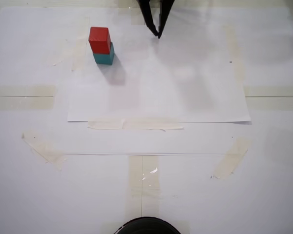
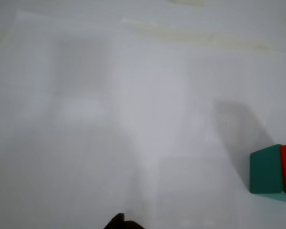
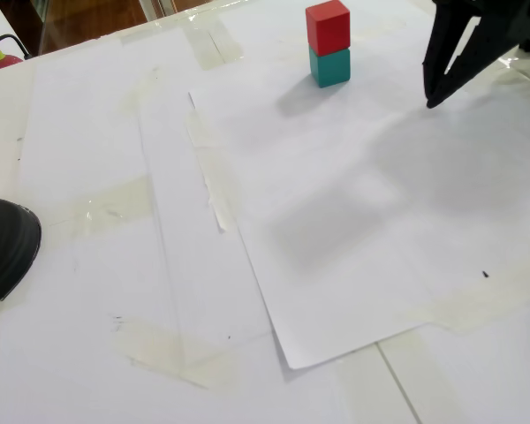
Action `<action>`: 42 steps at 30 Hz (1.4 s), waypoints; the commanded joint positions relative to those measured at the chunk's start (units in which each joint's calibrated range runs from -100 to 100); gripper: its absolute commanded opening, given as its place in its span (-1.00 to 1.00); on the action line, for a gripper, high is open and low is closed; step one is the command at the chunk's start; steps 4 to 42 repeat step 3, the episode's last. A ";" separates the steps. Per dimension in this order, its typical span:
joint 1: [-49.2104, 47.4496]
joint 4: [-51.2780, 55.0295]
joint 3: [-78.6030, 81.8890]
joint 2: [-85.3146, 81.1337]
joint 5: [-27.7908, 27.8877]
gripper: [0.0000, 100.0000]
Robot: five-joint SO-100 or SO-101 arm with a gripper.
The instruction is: Put the red cube on the top of the blue cube.
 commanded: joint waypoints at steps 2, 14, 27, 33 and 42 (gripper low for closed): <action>-0.10 0.39 0.81 -0.81 0.49 -0.99; -0.10 0.39 0.81 -0.81 0.49 -0.99; -0.10 0.39 0.81 -0.81 0.49 -0.99; -0.10 0.39 0.81 -0.81 0.49 -0.99; -0.10 0.39 0.81 -0.81 0.49 -0.99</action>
